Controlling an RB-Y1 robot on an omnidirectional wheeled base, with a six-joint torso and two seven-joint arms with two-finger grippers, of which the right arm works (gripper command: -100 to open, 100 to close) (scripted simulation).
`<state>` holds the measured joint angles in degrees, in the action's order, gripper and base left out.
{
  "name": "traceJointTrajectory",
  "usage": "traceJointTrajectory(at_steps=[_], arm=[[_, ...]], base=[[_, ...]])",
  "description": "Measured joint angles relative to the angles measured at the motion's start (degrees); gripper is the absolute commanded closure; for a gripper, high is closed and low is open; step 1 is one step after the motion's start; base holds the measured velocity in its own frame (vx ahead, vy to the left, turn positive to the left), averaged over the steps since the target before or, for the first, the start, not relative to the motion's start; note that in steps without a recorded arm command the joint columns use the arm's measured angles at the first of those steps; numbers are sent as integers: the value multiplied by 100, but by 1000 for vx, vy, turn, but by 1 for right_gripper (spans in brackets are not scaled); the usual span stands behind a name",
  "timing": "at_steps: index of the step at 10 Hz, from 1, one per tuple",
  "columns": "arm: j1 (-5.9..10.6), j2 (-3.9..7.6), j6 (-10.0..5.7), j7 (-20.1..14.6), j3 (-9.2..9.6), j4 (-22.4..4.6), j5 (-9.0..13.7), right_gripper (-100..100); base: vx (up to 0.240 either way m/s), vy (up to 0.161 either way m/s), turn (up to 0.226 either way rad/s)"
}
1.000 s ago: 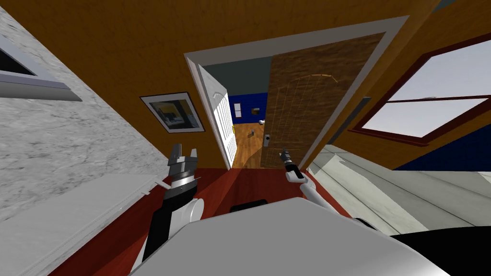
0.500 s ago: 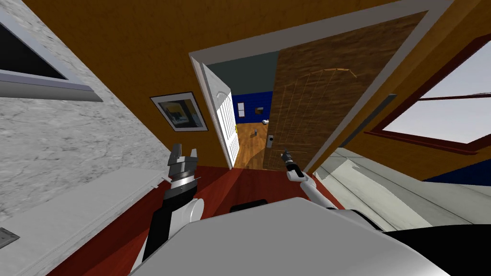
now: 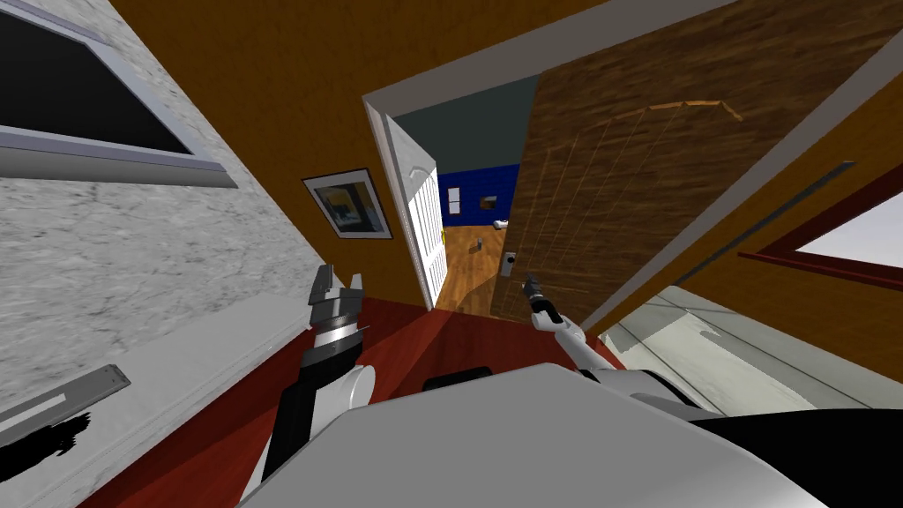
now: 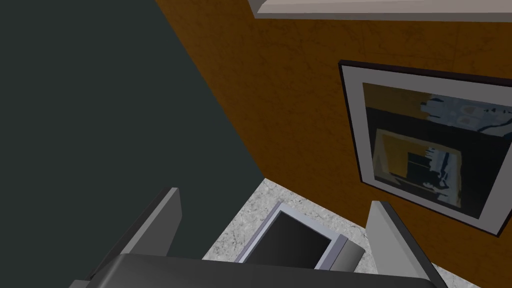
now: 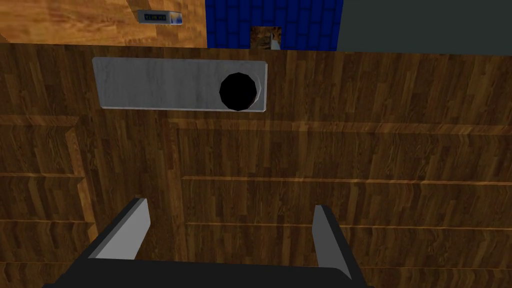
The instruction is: Push the door open
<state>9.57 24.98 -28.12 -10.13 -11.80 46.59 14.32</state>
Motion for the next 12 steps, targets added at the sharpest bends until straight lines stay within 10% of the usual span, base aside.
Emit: traceJointTrajectory(at_steps=[12], arm=[[207,109,15,73,-136,-435,67,-100]], base=[[127,-57,41]])
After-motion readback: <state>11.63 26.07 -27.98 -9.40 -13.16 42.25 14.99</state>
